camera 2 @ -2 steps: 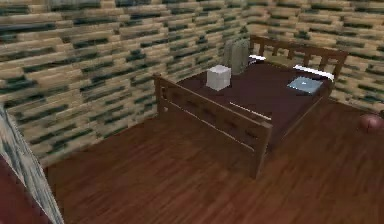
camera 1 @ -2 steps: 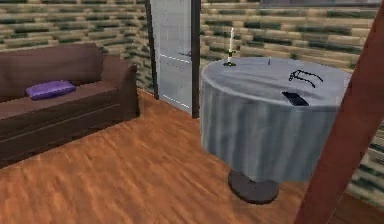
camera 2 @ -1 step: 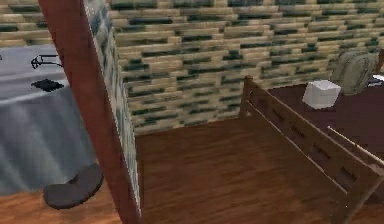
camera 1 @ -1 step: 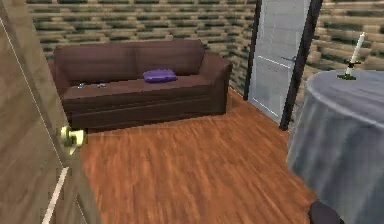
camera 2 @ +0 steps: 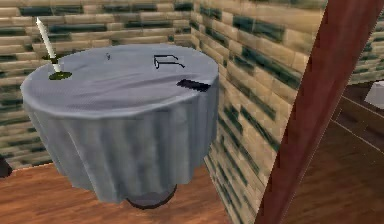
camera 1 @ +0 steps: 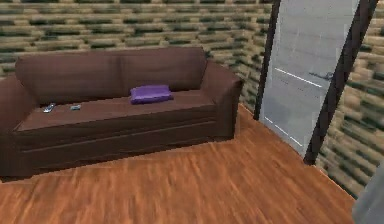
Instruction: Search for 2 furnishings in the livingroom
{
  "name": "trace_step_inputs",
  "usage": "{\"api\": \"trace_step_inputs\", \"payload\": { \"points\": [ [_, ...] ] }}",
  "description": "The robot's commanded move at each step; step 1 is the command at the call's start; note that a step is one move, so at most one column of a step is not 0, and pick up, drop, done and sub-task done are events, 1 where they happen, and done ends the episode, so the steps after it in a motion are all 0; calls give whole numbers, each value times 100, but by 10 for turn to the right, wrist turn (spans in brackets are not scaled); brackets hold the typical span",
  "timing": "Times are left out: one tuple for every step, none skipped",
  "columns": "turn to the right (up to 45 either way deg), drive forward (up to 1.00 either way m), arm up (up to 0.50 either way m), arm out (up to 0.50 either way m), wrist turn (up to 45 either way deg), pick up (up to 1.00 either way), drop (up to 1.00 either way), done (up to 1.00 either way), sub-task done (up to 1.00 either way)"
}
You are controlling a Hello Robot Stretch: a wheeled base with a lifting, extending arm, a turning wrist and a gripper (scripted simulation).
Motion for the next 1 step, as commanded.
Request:
{"api": "trace_step_inputs", "payload": {
  "points": [
    [-120,0,0,0,0,0,0,0,0]
  ]
}}
